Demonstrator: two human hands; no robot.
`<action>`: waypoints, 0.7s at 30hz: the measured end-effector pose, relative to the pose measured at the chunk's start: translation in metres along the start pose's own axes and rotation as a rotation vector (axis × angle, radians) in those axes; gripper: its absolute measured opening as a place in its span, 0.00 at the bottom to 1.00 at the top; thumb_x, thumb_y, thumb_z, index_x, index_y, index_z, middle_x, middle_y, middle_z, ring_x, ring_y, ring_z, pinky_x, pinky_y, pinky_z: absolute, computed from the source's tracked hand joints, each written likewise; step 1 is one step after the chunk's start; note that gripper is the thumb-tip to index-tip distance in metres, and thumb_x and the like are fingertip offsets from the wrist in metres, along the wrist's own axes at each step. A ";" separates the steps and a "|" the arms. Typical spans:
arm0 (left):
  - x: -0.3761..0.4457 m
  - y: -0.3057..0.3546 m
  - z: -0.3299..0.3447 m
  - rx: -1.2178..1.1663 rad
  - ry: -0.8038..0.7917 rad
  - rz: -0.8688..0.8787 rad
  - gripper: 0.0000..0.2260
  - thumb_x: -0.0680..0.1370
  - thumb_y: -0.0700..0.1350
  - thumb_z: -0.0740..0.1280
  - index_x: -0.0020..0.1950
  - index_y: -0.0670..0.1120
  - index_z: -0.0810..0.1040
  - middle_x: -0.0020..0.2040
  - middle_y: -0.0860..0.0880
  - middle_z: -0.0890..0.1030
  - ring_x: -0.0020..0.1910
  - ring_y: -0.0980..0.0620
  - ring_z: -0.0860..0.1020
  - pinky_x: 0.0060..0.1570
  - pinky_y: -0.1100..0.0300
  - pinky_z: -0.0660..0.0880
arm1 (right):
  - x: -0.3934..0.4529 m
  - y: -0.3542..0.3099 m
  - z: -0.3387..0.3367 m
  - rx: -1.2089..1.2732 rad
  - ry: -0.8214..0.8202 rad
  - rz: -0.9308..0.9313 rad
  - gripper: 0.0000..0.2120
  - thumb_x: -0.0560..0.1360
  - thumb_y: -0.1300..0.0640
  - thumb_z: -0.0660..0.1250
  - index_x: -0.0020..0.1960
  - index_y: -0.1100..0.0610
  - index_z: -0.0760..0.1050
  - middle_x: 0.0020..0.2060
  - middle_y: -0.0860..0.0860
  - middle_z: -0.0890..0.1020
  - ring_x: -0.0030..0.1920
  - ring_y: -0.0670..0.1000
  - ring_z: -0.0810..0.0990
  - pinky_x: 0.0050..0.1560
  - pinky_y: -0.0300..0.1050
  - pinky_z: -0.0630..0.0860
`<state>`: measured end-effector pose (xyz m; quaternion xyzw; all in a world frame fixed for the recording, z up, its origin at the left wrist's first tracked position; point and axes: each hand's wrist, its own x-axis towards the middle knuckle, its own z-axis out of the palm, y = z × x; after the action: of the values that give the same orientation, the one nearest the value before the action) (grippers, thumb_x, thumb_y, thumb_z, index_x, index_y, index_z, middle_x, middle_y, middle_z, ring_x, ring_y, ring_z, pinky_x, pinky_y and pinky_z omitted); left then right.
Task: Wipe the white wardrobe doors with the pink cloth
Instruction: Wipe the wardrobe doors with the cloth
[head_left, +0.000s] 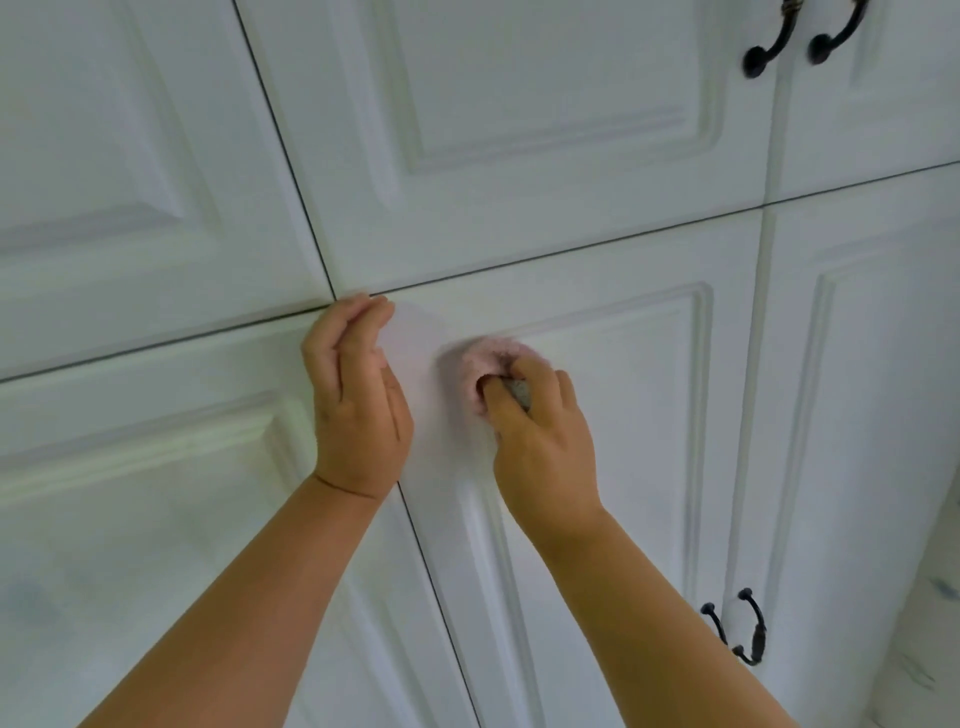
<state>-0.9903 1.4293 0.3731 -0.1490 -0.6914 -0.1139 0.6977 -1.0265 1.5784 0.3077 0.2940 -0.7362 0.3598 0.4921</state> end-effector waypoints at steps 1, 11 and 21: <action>0.001 0.004 -0.001 0.016 0.003 0.004 0.15 0.77 0.22 0.57 0.62 0.27 0.74 0.63 0.40 0.66 0.65 0.50 0.70 0.71 0.58 0.66 | 0.008 -0.003 -0.004 0.036 0.019 0.047 0.11 0.78 0.64 0.59 0.50 0.55 0.78 0.48 0.54 0.77 0.49 0.57 0.74 0.46 0.51 0.71; 0.012 0.007 -0.018 -0.185 -0.168 -0.081 0.19 0.79 0.38 0.56 0.67 0.29 0.68 0.68 0.39 0.63 0.67 0.45 0.69 0.71 0.53 0.67 | 0.051 -0.056 0.017 0.044 0.091 -0.144 0.11 0.77 0.60 0.63 0.57 0.60 0.80 0.56 0.57 0.79 0.47 0.56 0.74 0.40 0.51 0.76; 0.004 -0.003 0.003 0.312 -0.243 0.211 0.23 0.78 0.36 0.58 0.72 0.32 0.69 0.70 0.38 0.67 0.68 0.38 0.70 0.72 0.42 0.65 | 0.077 0.058 -0.064 0.017 0.379 0.232 0.10 0.84 0.55 0.57 0.57 0.48 0.77 0.45 0.48 0.76 0.45 0.50 0.73 0.47 0.43 0.72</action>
<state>-0.9937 1.4279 0.3772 -0.1234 -0.7602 0.0871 0.6319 -1.0654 1.6577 0.3825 0.1386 -0.6564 0.4689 0.5745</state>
